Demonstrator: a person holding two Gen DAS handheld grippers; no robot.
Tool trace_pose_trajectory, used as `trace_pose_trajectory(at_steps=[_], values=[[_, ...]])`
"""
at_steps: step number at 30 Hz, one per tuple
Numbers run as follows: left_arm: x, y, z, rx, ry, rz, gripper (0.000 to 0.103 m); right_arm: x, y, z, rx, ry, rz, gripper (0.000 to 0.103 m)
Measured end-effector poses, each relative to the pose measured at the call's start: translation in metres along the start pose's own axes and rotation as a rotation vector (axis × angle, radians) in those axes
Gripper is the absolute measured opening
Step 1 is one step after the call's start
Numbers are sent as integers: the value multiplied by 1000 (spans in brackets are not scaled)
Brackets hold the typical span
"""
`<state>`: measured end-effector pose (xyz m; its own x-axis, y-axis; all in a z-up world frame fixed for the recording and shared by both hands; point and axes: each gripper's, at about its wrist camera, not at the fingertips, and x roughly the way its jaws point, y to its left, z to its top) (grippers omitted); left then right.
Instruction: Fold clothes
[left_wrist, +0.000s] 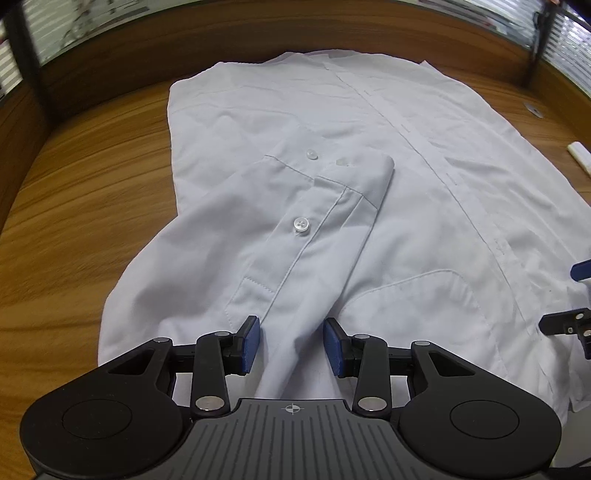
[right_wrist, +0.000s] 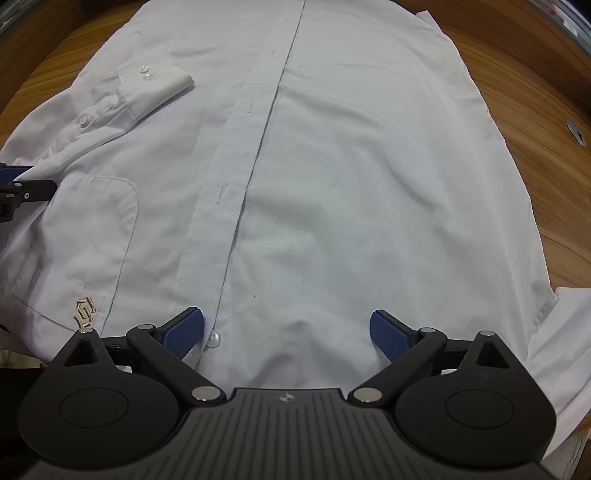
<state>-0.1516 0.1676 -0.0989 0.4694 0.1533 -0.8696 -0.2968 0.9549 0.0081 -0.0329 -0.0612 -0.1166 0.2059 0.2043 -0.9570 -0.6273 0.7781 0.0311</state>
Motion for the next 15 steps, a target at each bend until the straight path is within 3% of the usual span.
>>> trace_pose_trajectory(at_steps=[12,14,15], values=[[9,-16,13,85,-38,-45,36,-7,-59,-13,70,10,-26,100],[7,-16,13,89,-46,-47,24,-8,-62,-14,74,11,-28,102],[5,-14,11,82,-49,-44,10,-7,-61,-14,74,12,-29,102]])
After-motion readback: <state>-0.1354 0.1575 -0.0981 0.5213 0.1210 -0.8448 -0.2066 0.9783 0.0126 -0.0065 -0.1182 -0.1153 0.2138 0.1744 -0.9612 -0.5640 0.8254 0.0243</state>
